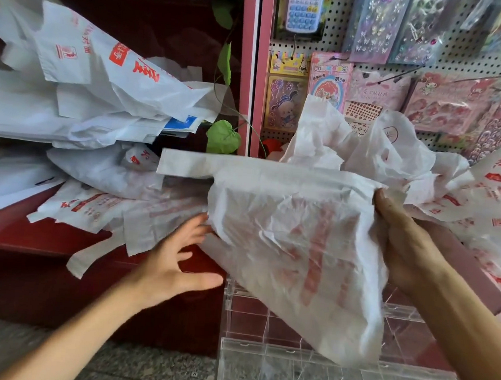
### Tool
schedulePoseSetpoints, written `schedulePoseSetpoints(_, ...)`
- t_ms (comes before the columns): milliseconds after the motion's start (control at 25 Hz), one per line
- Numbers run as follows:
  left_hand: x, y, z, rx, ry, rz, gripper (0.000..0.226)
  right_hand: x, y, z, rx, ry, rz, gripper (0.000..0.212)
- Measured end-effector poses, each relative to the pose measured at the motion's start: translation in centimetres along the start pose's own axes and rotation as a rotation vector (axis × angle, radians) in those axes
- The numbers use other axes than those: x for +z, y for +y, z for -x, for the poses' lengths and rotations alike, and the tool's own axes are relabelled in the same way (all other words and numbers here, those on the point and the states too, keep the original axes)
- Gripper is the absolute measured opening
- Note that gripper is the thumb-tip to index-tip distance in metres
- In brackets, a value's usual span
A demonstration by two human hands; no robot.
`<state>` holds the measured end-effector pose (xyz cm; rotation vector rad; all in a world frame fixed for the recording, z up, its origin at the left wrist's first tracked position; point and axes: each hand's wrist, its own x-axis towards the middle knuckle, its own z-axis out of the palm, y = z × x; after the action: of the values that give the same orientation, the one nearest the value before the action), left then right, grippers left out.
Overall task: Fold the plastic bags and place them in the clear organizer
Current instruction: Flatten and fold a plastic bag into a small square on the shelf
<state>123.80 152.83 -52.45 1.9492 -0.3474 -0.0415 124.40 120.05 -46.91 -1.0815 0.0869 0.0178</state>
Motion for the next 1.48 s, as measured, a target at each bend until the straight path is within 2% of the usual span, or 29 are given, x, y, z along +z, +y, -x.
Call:
schedulePoseSetpoints(80,0.9,0.6,-0.3,0.103,0.27,0.012,0.073,0.6,-0.3,0.8,-0.037,-0.04,0.083,0.036)
schedulePoseSetpoints(160,1.0,1.7,-0.5,0.205,0.43,0.028,0.057,1.4,-1.0,1.9,-0.084,-0.16,0.263,0.034)
schedulePoseSetpoints(280,1.2,1.4,-0.7,0.306,0.429,-0.259,0.048,3.1,-0.6,3.5,0.021,-0.513,0.457,0.038)
schedulePoseSetpoints(400,0.6,-0.9,-1.9,0.294,0.298,-0.452,0.046,4.7,1.4,3.6,0.079,-0.651,0.666,0.039)
schedulePoseSetpoints(480,-1.1,-2.6,-3.7,0.121,0.233,-0.504,0.041,5.1,2.6,3.2,0.101,-0.624,0.732,0.038)
schedulePoseSetpoints(560,-3.3,-5.2,-5.6,-0.075,0.094,-0.803,0.041,5.0,3.7,2.5,0.126,-0.513,0.698,0.042)
schedulePoseSetpoints(640,-5.2,-8.2,-7.0,-0.248,-0.113,-1.034,0.055,5.2,4.6,2.0,0.166,-0.355,0.646,0.046)
schedulePoseSetpoints(720,-7.2,-10.9,-7.8,-0.363,-0.186,-1.034,0.061,6.6,5.2,1.7,0.187,-0.258,0.658,0.041)
schedulePoseSetpoints(800,-9.7,-13.2,-8.0,-0.418,-0.155,-1.0,0.062,8.0,5.7,1.0,0.167,-0.193,0.652,0.036)
schedulePoseSetpoints(960,-15.9,-17.2,-7.2,-0.504,-0.075,-1.055,0.067,9.6,6.7,-1.9,0.099,-0.134,0.69,0.043)
schedulePoseSetpoints(1120,-20.4,-19.7,-6.6,-0.571,-0.047,-1.022,0.067,11.2,7.7,-3.7,0.064,-0.136,0.771,0.039)
schedulePoseSetpoints(1320,-19.3,-18.2,-6.3,-0.512,0.038,-1.115,0.06,12.7,8.1,-3.2,0.085,-0.153,0.689,0.042)
schedulePoseSetpoints(1480,-17.5,-15.5,-3.9,-0.493,0.045,-1.128,0.066,13.6,7.7,-1.1,0.061,-0.077,0.702,0.037)
